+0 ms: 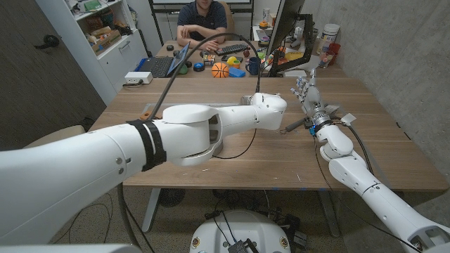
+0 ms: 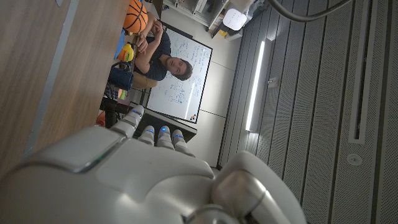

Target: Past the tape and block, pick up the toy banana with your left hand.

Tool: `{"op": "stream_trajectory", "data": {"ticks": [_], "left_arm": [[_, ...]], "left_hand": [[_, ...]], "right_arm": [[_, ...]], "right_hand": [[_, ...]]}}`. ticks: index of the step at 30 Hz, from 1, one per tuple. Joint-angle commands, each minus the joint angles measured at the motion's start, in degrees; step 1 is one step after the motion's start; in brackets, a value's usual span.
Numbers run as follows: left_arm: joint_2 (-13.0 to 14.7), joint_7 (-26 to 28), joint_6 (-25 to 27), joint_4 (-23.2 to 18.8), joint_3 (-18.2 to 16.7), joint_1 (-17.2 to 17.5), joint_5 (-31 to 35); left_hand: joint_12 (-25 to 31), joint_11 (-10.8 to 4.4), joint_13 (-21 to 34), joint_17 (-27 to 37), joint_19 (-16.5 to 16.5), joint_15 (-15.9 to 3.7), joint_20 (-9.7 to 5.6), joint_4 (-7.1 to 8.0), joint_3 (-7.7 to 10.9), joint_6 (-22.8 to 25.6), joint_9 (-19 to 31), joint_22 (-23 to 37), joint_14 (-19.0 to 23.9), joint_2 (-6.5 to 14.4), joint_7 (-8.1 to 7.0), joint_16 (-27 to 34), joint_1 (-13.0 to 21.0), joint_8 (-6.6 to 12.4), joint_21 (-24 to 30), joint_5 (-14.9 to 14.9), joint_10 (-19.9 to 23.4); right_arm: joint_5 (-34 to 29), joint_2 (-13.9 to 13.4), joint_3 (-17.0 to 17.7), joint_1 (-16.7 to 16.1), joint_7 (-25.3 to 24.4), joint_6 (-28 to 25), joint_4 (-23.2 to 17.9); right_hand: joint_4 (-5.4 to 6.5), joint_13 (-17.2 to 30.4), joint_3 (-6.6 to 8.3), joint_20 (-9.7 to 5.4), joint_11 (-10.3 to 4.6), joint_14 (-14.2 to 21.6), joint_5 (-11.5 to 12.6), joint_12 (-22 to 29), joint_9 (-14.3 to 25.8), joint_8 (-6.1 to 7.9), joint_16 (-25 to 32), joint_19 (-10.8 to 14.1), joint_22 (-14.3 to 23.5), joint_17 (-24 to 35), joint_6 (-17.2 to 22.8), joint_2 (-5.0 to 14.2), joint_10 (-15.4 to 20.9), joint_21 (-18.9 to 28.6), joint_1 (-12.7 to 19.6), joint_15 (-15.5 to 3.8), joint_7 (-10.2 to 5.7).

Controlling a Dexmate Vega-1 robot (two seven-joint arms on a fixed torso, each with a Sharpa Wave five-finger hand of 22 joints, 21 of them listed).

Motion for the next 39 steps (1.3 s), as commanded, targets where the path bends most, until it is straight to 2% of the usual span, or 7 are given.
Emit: {"op": "stream_trajectory", "data": {"ticks": [1,9,25,39], "left_arm": [[4.8,1.4,4.3,-9.8,1.4,-2.0,-0.5],[6.3,2.1,6.2,-13.2,2.2,-3.6,-1.9],[11.4,5.4,10.6,-24.8,3.4,-7.7,-5.0],[14.8,8.6,12.8,-31.6,3.6,-10.8,-8.8]], "left_hand": [[-0.1,-1.02,0.0,0.1,0.5,-0.37,-0.21,0.21,0.48,16.5,0.1,0.2,0.6,0.1,-7.22,-0.2,0.2,0.32,0.1,0.3,1.4],[-0.4,-1.03,0.0,0.1,0.6,-0.41,-0.28,0.37,0.61,16.4,0.0,0.2,0.6,0.0,-7.09,-0.3,0.2,0.2,0.1,0.3,1.6],[-0.9,-1.02,-0.1,0.2,0.7,-0.36,-0.29,0.62,0.89,16.0,0.0,0.3,0.6,-0.2,-7.0,-0.4,0.1,0.01,0.0,0.3,1.7],[-1.5,-1.01,-0.1,0.2,0.7,-0.14,-0.25,0.79,1.18,15.6,0.2,0.3,0.5,-0.2,-6.73,-0.4,0.0,-0.07,0.0,0.3,1.7]], "right_arm": [[-0.3,-0.1,-0.2,-0.5,-0.6,-0.5,-0.6],[-0.5,-0.1,-0.2,-0.7,-1.2,-0.9,-1.1],[-0.8,0.1,-0.5,-0.6,-1.9,-1.6,-1.1],[-1.1,0.6,-0.9,0.2,-2.2,-2.0,-0.4]], "right_hand": [[-0.17,0.1,-0.47,0.36,-0.14,-0.3,0.5,0.3,0.2,0.38,0.3,0.0,0.2,0.2,0.2,0.55,0.0,0.4,0.1,0.24,0.12],[-0.17,0.1,-0.49,0.36,-0.09,-0.3,0.5,0.3,0.2,0.37,0.3,0.0,0.2,0.2,0.1,0.57,0.0,0.4,0.1,0.26,0.06],[-0.17,0.1,-0.52,0.41,-0.07,-0.2,0.5,0.3,0.2,0.38,0.3,0.0,0.2,0.2,0.1,0.62,0.1,0.4,0.1,0.33,0.04],[-0.17,0.1,-0.56,0.4,-0.06,-0.2,0.5,0.3,0.2,0.38,0.3,0.0,0.2,0.2,0.1,0.65,0.0,0.4,0.2,0.31,0.03]]}}
